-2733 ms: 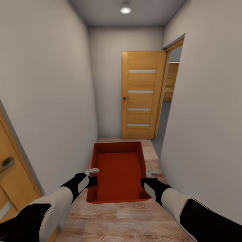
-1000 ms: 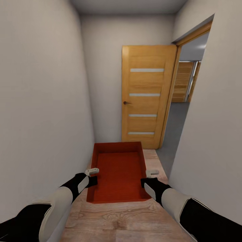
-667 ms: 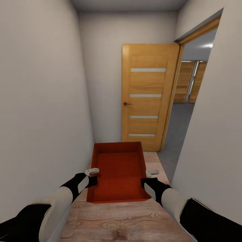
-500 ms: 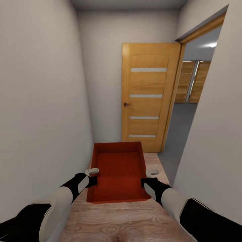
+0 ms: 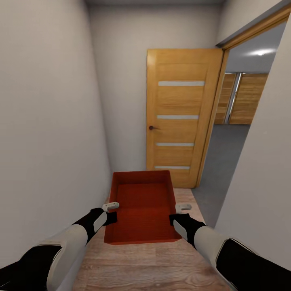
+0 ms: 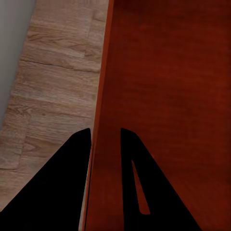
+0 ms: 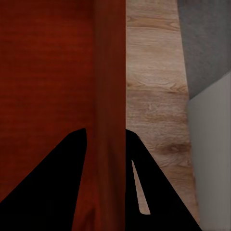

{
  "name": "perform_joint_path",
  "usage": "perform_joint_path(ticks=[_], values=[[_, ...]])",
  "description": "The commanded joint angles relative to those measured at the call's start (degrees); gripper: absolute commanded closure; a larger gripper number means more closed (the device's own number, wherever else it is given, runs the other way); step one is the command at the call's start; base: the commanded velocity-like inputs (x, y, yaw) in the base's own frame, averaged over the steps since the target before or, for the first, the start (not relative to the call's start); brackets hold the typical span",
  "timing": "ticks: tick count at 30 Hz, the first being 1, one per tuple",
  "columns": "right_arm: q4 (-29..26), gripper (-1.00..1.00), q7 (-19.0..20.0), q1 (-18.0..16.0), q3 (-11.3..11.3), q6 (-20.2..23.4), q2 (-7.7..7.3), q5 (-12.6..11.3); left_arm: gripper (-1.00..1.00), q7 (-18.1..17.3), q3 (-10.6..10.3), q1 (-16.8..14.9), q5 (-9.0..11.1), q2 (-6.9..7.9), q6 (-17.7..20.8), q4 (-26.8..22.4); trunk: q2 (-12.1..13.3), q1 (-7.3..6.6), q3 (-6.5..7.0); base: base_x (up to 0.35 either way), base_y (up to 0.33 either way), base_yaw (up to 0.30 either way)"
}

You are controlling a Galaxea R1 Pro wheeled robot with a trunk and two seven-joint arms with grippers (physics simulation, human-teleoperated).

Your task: Move the two storage containers from the living room to the garage. In the garage, place one container on the floor and stack the other container on top of it (either order is fine).

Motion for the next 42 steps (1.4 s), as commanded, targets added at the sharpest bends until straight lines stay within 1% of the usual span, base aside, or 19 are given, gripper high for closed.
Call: perform_joint_path(ticks=[1,27,42], values=[[-0.3,1.00,-0.2,0.0,0.5,0.4,0.03,-0.6,1.00,0.5,1.0,0.0,-1.0,-0.02,0.4,-0.1,-0.1,0.06,-0.08,0.323,0.000,0.000],[-0.3,1.00,-0.2,0.0,0.5,0.4,0.01,-0.6,1.00,0.5,1.0,0.0,-1.1,-0.02,0.4,-0.1,-0.1,0.06,-0.08,0.323,0.000,-0.002],[-0.3,1.00,-0.2,0.0,0.5,0.4,0.12,-0.5,1.00,0.5,1.0,0.0,-1.1,-0.02,0.4,-0.1,-0.1,0.06,-0.08,0.323,0.000,-0.181]])
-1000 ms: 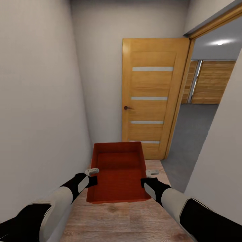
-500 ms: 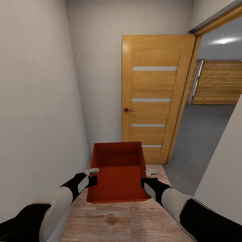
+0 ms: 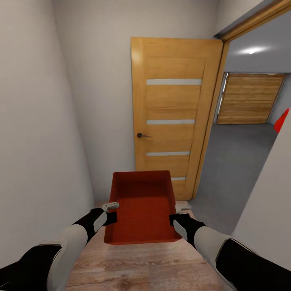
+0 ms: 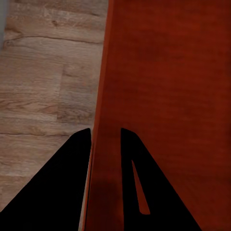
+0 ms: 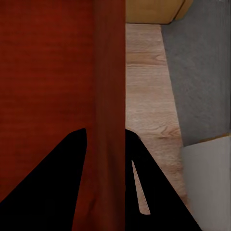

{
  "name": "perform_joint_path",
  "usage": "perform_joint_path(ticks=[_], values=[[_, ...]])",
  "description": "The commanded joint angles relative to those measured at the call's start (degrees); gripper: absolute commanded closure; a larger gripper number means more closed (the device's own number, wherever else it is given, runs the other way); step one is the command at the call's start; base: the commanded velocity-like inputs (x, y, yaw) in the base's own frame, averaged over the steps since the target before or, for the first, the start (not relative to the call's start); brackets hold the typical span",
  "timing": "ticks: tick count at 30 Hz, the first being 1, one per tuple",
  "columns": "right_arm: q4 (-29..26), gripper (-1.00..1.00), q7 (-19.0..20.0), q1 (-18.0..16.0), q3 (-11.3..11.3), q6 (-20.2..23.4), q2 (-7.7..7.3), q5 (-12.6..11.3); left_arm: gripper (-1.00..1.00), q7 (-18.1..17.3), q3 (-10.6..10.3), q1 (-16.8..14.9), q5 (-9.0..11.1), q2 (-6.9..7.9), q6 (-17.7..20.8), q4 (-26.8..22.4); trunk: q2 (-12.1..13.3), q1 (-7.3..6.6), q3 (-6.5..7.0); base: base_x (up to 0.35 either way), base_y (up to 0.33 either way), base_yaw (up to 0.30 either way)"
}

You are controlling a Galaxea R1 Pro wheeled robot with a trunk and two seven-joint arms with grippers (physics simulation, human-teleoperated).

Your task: Move the two storage containers from the living room to the garage. In the garage, place one container on the floor and stack the other container on top of it (either order is fine).

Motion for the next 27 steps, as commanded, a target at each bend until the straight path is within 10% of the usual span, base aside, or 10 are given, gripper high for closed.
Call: perform_joint_path(ticks=[1,27], values=[[-0.3,1.00,-0.2,0.0,0.6,0.4,0.09,-0.7,1.00,0.6,1.0,0.0,-1.1,-0.03,0.4,-0.2,-0.1,0.06,-0.08,0.323,0.000,-0.037],[-0.3,1.00,-0.2,0.0,0.6,0.4,0.09,-0.7,1.00,0.6,1.0,0.0,-1.1,-0.03,0.4,-0.2,-0.1,0.06,-0.08,0.186,0.000,-0.002]])
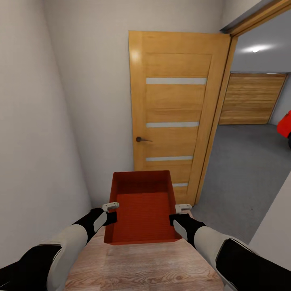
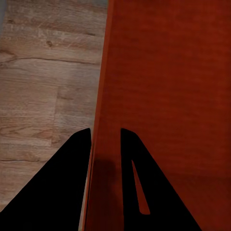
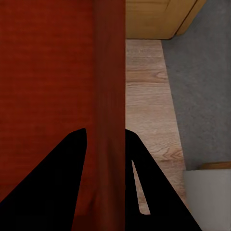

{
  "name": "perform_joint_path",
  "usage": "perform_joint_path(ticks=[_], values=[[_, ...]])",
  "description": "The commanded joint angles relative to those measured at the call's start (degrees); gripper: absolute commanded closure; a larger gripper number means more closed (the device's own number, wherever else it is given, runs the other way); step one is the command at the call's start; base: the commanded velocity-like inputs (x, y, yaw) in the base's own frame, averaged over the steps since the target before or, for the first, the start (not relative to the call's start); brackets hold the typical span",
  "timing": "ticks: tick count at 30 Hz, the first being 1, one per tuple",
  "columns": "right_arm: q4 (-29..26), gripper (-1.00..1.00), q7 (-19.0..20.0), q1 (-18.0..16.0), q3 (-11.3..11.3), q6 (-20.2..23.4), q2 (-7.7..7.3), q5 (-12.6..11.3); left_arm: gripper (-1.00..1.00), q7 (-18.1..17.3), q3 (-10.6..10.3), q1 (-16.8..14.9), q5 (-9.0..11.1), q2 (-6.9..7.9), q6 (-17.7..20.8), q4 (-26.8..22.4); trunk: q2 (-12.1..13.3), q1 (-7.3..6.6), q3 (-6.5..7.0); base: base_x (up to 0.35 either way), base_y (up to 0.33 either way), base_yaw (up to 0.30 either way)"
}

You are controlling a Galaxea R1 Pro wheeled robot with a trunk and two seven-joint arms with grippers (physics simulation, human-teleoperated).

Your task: Move the two storage containers from the living room to the garage. In the garage, place one container on the floor and stack the other container on top of it (either order is fine).

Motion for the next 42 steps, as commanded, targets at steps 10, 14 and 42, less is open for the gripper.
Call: perform_joint_path(ticks=[10,14,42], values=[[-0.3,1.00,-0.2,0.0,0.6,0.4,0.17,-0.7,1.00,0.5,1.0,0.0,-1.1,-0.03,0.4,-0.2,-0.1,0.03,-0.08,0.000,0.000,-0.093],[-0.3,1.00,-0.2,0.0,0.6,0.4,0.17,-0.7,1.00,0.5,1.0,0.0,-1.1,-0.03,0.4,-0.2,-0.1,0.03,-0.08,0.000,0.000,-0.144],[-0.3,1.00,-0.2,0.0,0.6,0.4,0.16,-0.7,1.00,0.5,1.0,0.0,-1.1,-0.03,0.4,-0.2,-0.1,0.03,-0.08,0.010,0.008,-0.040]])
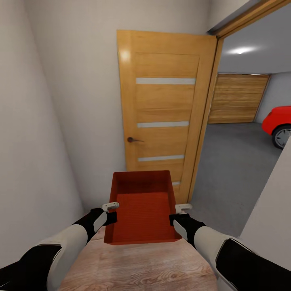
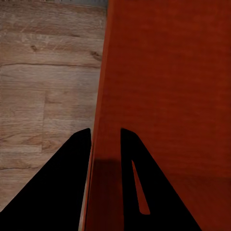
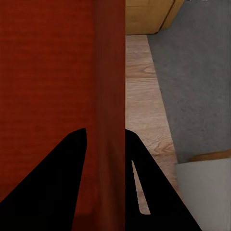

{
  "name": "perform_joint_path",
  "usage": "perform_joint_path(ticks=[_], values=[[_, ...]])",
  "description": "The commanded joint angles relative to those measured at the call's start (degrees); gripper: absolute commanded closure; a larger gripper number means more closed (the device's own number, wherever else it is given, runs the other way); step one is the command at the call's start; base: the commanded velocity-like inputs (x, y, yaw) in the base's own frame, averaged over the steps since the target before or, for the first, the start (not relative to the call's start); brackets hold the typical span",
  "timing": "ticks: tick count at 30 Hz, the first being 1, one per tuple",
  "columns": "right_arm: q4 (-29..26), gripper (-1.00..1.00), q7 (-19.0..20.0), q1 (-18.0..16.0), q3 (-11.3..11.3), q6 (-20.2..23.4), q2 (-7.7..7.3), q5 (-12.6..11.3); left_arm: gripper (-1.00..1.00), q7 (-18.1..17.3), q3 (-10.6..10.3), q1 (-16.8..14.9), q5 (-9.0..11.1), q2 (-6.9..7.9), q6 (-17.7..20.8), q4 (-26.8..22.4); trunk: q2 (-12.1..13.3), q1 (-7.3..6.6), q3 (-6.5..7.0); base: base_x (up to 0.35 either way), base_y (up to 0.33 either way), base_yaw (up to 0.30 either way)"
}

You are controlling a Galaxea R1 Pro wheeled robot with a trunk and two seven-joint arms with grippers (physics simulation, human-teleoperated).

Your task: Move the two storage containers from the living room to the garage. In the garage, place one container on the floor and stack the other container on top of it (either order is fine).

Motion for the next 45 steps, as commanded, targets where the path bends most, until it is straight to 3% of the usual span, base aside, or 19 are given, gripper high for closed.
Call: perform_joint_path(ticks=[1,15,35,45], values=[[-0.3,1.00,-0.2,0.0,0.6,0.4,0.18,-0.7,1.00,0.5,1.0,0.0,-1.1,-0.03,0.4,-0.2,-0.1,0.05,-0.08,0.184,0.157,0.000],[-0.3,1.00,-0.2,0.0,0.6,0.4,0.21,-0.7,1.00,0.5,1.0,0.0,-1.1,-0.11,0.4,-0.2,-0.1,0.05,-0.08,0.236,0.209,-0.015],[-0.3,1.00,-0.2,0.0,0.6,0.4,0.28,-0.7,1.00,0.5,1.0,0.0,-1.1,-0.11,0.4,-0.2,-0.1,0.05,-0.08,0.189,0.154,-0.235],[-0.3,1.00,-0.2,0.0,0.6,0.4,0.28,-0.6,1.00,0.5,1.0,0.0,-1.1,-0.11,0.4,-0.2,-0.1,0.05,-0.08,0.089,0.015,-0.245]])
